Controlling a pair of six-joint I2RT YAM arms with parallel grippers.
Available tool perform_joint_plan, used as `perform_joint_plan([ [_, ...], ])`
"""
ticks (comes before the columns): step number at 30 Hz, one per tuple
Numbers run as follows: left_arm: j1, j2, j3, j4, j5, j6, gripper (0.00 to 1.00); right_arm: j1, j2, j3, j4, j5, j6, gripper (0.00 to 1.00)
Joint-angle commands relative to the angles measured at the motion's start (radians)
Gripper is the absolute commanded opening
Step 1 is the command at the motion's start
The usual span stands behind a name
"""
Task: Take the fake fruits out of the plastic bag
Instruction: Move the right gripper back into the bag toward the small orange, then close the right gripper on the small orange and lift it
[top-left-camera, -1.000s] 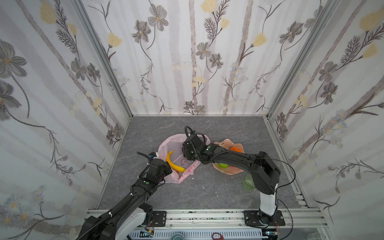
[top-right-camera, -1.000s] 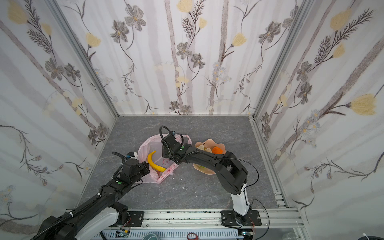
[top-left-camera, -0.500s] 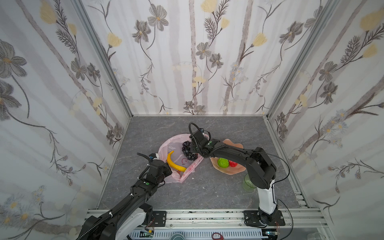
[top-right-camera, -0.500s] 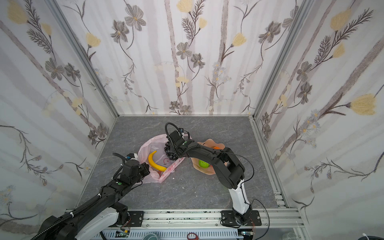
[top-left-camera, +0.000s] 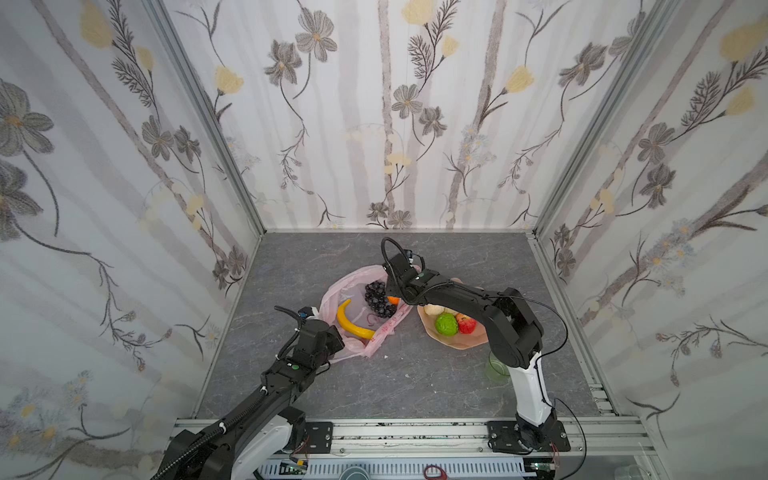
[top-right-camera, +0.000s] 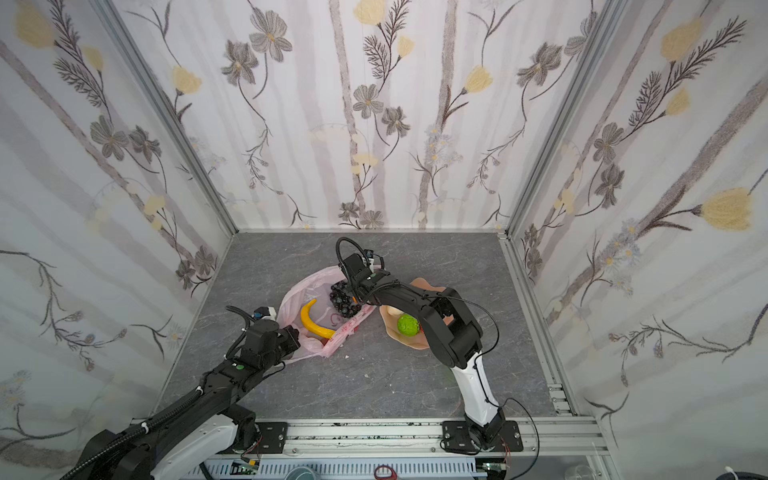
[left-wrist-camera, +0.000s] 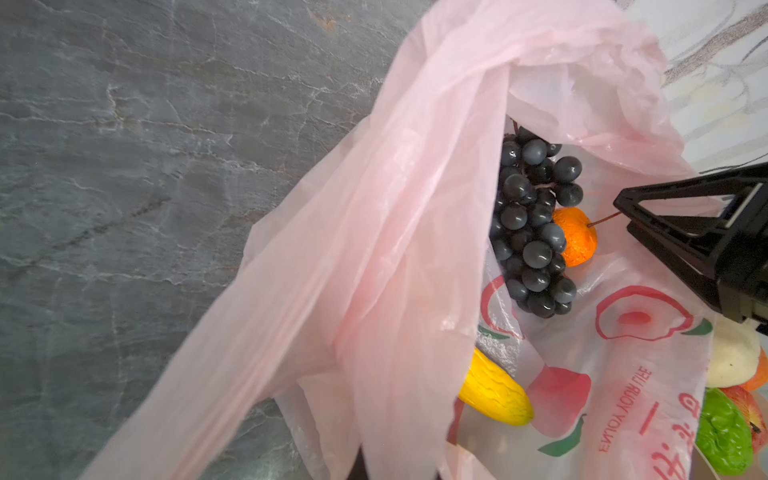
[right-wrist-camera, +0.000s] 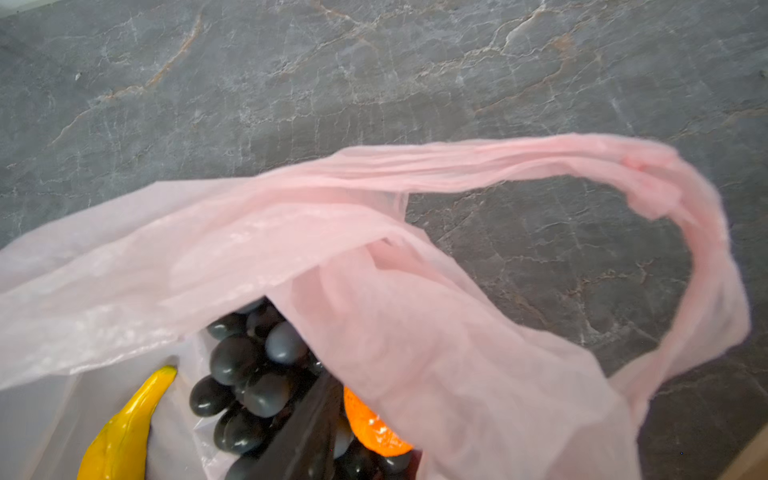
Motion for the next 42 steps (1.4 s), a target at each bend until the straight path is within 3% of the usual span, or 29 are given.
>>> perform_joint_plan([
  [1,0.000,0.002,-0.001,0.030,-0.004,0.001,0.04,-0.007,0.018,0.021,0.012,0.010,-0.009,0.44],
  [13,0.000,0.013,-0.005,0.037,-0.002,0.002,0.04,-0.011,0.071,0.082,0.003,-0.025,-0.023,0.31],
  [27,0.000,0.032,-0.001,0.045,0.006,-0.006,0.04,-0.007,0.058,0.085,-0.013,-0.040,-0.038,0.05],
  [42,-0.001,0.043,0.010,0.045,0.014,-0.016,0.04,0.067,-0.080,0.006,-0.010,-0.016,-0.099,0.00],
])
